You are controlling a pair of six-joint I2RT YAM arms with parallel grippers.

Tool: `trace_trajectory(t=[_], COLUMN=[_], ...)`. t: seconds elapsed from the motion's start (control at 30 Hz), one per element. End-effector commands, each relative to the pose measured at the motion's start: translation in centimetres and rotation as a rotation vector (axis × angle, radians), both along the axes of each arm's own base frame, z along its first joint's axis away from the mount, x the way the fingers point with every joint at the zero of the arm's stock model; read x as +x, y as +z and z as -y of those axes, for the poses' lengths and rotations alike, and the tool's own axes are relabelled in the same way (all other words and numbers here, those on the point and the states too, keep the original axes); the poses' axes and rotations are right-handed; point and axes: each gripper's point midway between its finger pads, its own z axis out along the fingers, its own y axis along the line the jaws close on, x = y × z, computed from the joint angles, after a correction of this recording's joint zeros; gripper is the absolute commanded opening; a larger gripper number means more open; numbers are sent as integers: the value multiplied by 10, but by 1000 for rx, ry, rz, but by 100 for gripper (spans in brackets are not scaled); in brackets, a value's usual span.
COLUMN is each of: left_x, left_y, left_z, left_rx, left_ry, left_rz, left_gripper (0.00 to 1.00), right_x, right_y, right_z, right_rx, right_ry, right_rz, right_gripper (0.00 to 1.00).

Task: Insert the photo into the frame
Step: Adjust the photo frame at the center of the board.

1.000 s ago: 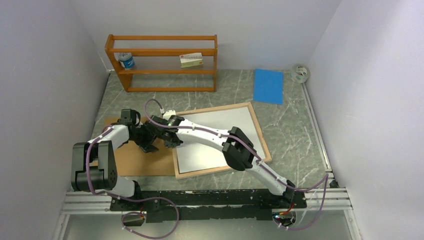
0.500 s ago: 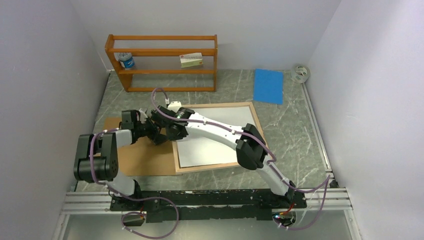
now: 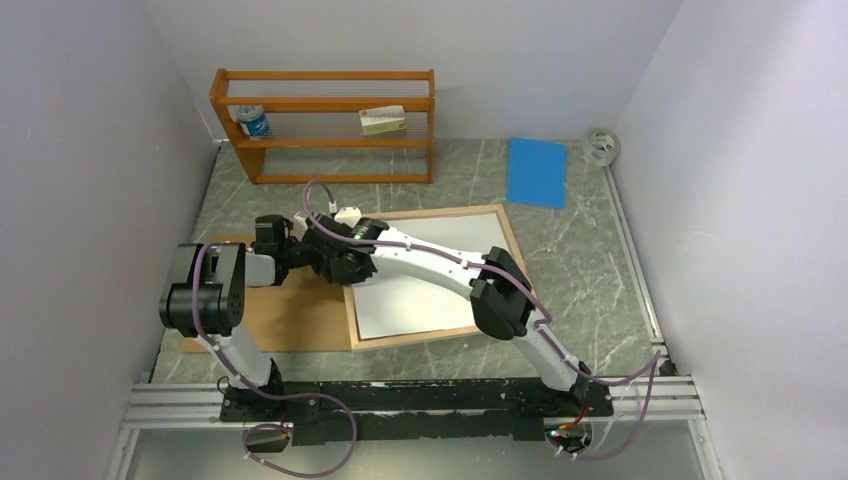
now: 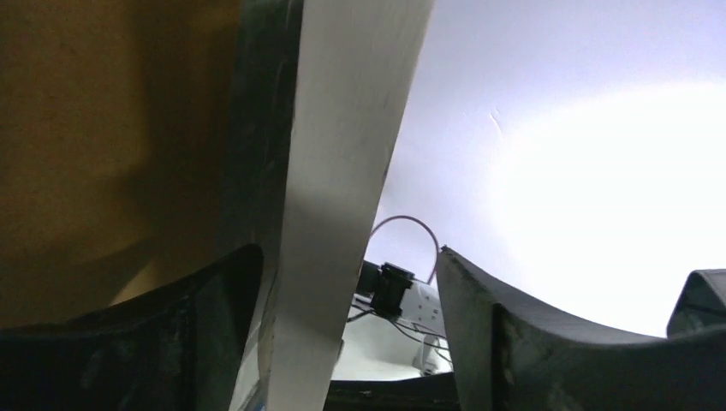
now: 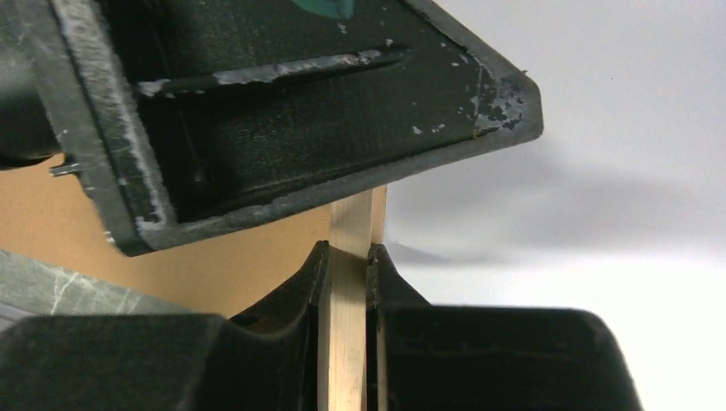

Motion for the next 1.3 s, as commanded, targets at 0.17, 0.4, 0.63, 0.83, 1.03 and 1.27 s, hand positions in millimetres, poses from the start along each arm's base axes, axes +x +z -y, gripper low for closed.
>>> trace_trajectory(t=[0.17, 0.4, 0.63, 0.83, 1.03, 1.27], left_x=[3, -3, -7, -5, -1, -1], left_y=[23, 34, 37, 33, 29, 34], left_z=[11, 13, 14, 13, 12, 10], left_rx=[-159, -224, -263, -281, -250, -93], left_ry=[-73, -108, -119, -89, -42, -68], left_rz=[26, 57, 66, 57, 70, 94], left_gripper=[54, 49, 49, 52, 52, 54], right_x=[3, 2, 25, 82, 109, 120], right_y=[64, 96, 111, 90, 43, -8], right_z=[-16, -8, 49, 173, 300, 384], right_rx=[216, 364, 426, 262, 37, 3], right_ry=[59, 115, 10, -275, -504, -649], right_rz=[61, 98, 143, 224, 229, 128], right_gripper=[42, 71, 75, 78, 86, 93])
